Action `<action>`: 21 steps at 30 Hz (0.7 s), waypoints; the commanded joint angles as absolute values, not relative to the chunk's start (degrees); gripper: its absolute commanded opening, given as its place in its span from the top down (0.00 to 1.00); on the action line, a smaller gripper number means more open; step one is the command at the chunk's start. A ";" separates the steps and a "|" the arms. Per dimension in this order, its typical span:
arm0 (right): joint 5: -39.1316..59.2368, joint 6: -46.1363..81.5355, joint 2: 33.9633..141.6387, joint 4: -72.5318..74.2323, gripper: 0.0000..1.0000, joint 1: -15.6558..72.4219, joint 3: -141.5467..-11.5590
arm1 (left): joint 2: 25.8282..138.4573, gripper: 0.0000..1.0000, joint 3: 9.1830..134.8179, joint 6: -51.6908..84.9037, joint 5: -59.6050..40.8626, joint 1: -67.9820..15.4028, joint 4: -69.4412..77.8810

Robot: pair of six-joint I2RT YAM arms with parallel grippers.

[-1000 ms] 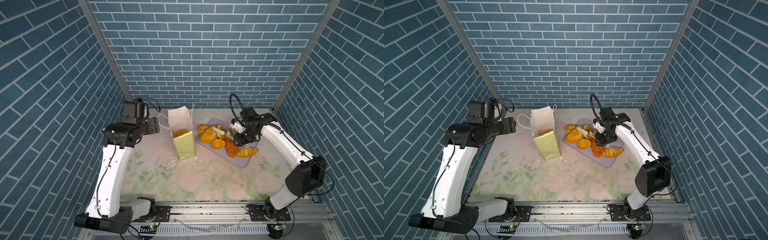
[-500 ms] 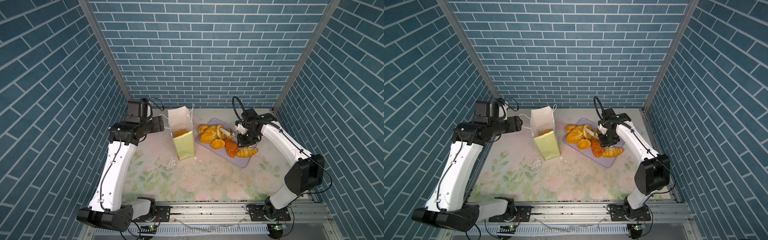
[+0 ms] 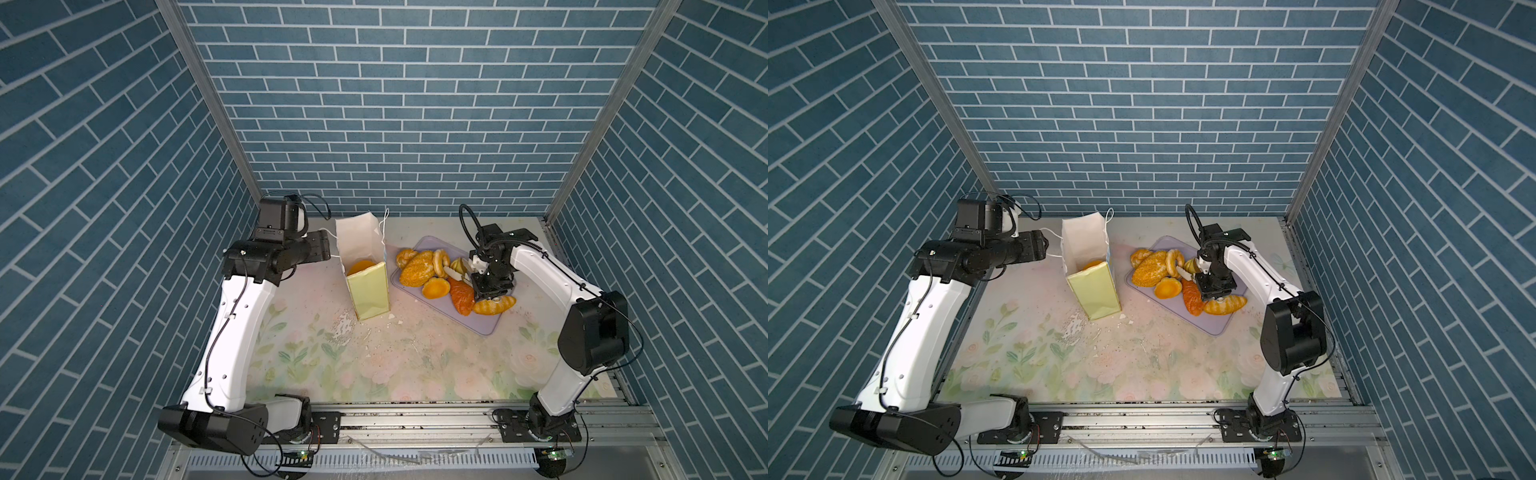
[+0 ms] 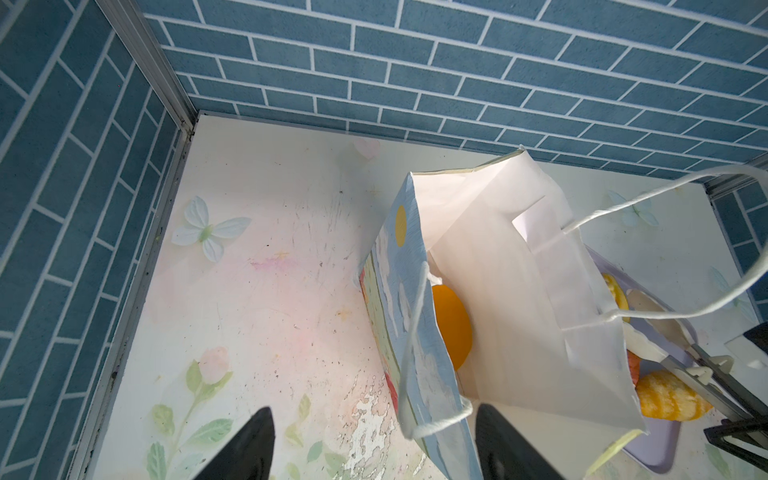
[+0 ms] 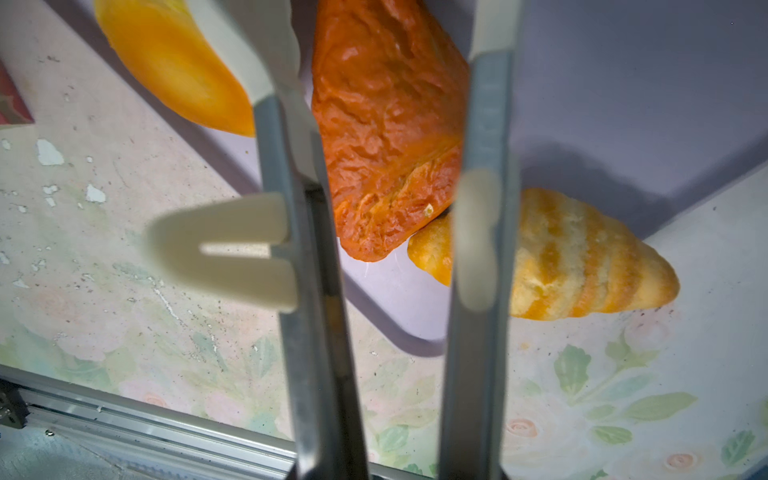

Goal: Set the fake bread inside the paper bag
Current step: 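Pinch a yellow bun with the tongs in the right gripper and lift it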

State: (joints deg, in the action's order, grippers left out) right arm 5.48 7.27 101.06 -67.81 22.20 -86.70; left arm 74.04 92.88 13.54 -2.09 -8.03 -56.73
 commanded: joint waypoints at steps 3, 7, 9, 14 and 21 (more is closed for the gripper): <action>2.64 8.79 103.00 -66.78 0.63 21.73 -86.88 | 73.82 0.22 92.82 13.86 -0.89 -7.82 -55.98; 2.33 9.03 103.62 -65.97 0.64 21.45 -85.88 | 73.52 0.22 92.40 14.06 -0.53 -7.82 -56.05; 3.04 9.12 103.69 -65.50 0.65 21.23 -85.21 | 73.61 0.22 92.79 14.23 -0.60 -7.82 -56.17; 3.33 8.97 103.18 -66.33 0.67 20.75 -83.74 | 73.23 0.22 93.17 14.39 0.26 -7.82 -56.65; 4.51 9.32 101.53 -65.28 0.68 19.60 -81.21 | 73.02 0.22 92.33 14.66 0.40 -7.82 -56.21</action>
